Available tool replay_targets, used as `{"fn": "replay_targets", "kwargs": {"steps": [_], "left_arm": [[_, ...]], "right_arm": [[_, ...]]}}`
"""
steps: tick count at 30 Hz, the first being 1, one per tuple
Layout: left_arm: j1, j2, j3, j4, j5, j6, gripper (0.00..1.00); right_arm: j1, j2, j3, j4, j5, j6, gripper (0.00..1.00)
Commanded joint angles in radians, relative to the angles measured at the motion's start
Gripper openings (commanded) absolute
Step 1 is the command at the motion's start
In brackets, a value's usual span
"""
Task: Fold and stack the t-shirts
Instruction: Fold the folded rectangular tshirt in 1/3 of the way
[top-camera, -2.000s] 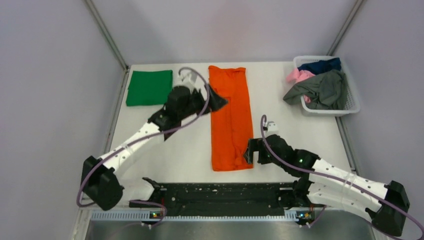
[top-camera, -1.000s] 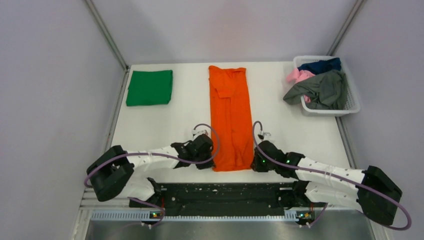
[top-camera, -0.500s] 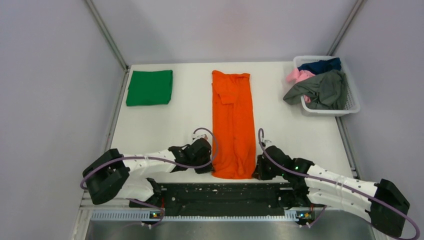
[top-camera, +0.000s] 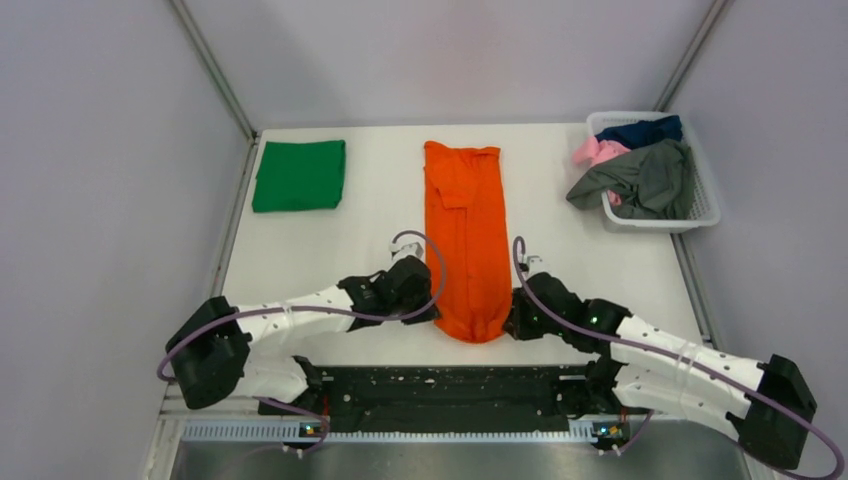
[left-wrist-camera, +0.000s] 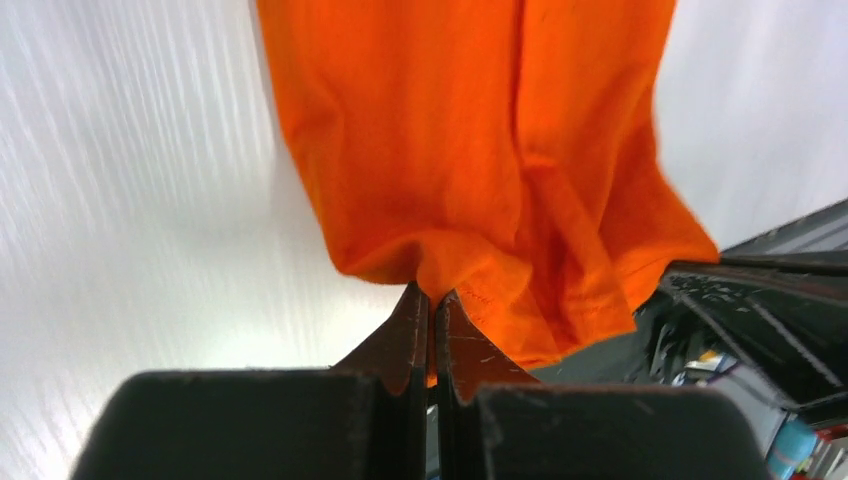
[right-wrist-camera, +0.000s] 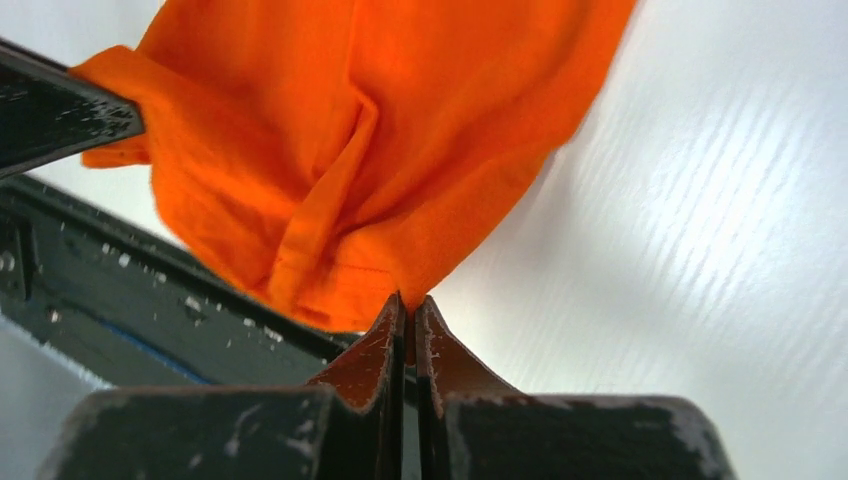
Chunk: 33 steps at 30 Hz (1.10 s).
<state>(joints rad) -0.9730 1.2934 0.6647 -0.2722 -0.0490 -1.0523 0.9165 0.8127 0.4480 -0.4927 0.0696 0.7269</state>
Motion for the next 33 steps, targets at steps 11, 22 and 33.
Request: {"fn": "replay_targets", "kwargs": {"steps": [11,22,33], "left_arm": [[0.276,0.271,0.354,-0.045,-0.029,0.17,0.0],[0.427,0.526,0.661,-0.116,0.068,0.277,0.0],[0.506,0.646,0.813,-0.115,0.153,0.332,0.0]], "right_arm": [[-0.232,0.343,0.285,0.238,0.199,-0.197,0.0],[-0.378,0.614,0.484,0.399,0.071,-0.348,0.0],[-0.475,0.768,0.6,0.459,-0.046,-0.444,0.0]]}}
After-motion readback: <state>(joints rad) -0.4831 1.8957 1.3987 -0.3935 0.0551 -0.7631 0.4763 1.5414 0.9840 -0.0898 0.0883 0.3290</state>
